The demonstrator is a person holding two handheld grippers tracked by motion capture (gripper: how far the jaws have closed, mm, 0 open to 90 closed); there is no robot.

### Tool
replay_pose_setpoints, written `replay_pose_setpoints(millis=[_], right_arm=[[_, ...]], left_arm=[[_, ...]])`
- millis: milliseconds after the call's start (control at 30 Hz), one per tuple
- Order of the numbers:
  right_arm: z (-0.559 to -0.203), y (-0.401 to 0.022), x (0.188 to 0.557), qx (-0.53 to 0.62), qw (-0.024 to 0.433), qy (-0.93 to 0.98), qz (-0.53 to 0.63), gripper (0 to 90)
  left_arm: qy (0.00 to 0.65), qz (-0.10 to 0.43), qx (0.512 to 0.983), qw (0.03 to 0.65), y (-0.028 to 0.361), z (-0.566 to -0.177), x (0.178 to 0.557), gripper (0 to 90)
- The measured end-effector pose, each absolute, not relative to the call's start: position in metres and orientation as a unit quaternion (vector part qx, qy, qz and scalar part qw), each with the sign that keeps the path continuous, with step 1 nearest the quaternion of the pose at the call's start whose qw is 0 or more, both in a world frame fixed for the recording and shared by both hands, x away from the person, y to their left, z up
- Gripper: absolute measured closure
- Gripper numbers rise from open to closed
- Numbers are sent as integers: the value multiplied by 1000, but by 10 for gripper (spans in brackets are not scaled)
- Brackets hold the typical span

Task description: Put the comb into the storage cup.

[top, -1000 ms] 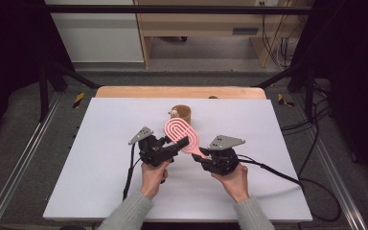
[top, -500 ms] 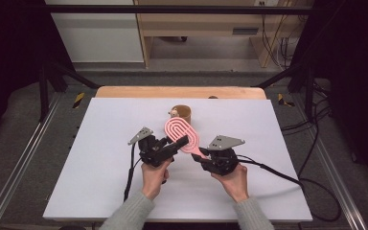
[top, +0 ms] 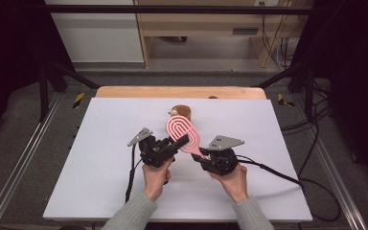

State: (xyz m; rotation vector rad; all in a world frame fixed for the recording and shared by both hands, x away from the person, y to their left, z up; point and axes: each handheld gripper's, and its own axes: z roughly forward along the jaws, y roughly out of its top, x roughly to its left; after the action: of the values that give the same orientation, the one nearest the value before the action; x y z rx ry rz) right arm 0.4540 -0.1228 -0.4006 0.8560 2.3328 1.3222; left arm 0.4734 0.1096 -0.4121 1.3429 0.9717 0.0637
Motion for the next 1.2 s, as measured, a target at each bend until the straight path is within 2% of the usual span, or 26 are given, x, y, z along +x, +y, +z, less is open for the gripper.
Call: replay_pose_setpoints(millis=[567,1200], right_arm=[[-402,-121,455,298,155,819,464,698],[-403,-121,455,291,145,818,474,669]], left_arm=[[402,25,600,692,109,-411,469,622],[389,34,604,695,110,-409,468,633]])
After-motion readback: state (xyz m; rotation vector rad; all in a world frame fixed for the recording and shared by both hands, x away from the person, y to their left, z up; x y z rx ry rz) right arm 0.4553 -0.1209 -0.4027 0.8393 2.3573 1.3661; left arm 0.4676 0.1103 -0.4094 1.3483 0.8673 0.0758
